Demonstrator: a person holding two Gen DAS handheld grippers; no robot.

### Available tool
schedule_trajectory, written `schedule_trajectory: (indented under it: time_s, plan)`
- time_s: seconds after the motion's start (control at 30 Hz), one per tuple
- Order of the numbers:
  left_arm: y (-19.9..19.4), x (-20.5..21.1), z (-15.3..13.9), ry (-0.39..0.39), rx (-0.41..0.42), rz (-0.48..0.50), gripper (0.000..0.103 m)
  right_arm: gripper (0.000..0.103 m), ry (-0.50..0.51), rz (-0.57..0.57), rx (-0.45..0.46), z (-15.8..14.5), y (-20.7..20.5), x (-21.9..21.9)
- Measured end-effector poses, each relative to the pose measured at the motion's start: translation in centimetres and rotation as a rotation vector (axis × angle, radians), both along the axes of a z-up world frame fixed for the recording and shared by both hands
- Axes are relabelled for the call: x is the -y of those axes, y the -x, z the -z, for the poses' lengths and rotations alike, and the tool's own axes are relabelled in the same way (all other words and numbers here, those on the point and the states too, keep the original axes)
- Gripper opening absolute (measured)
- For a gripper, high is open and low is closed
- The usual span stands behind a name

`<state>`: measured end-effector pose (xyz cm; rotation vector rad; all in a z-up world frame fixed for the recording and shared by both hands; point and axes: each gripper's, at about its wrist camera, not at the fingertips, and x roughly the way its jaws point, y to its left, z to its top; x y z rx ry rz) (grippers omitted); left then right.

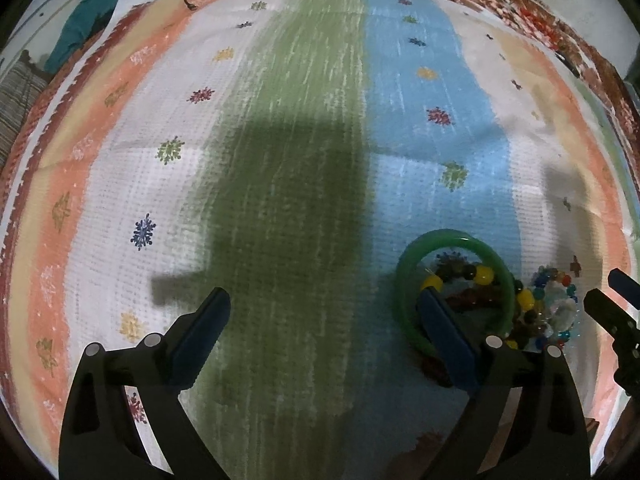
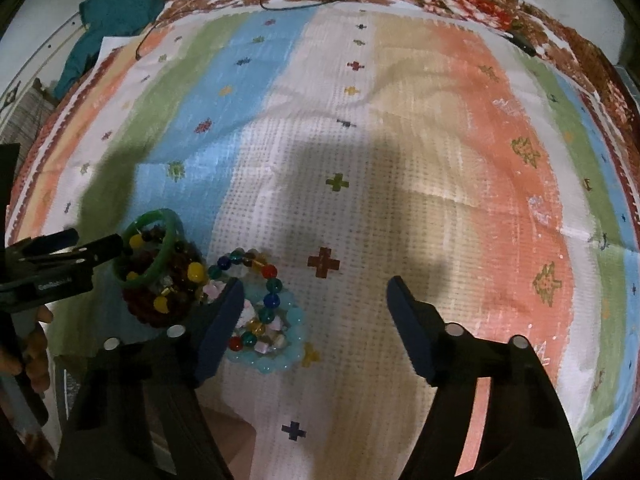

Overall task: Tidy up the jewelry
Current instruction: 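Close the left gripper on the green jade bangle while the right gripper grasps the multicolour bead bracelet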

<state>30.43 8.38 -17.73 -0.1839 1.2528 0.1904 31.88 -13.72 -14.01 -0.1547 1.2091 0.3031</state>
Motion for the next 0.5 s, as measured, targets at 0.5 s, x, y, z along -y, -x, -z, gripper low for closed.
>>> schedule_trajectory:
  time_s: [0.5]
  plan:
    - [0.2,0.9,0.2,-0.037,0.011,0.051,0.057,0.035,-0.013,-0.042,-0.041,1.6,-0.6,-1.1]
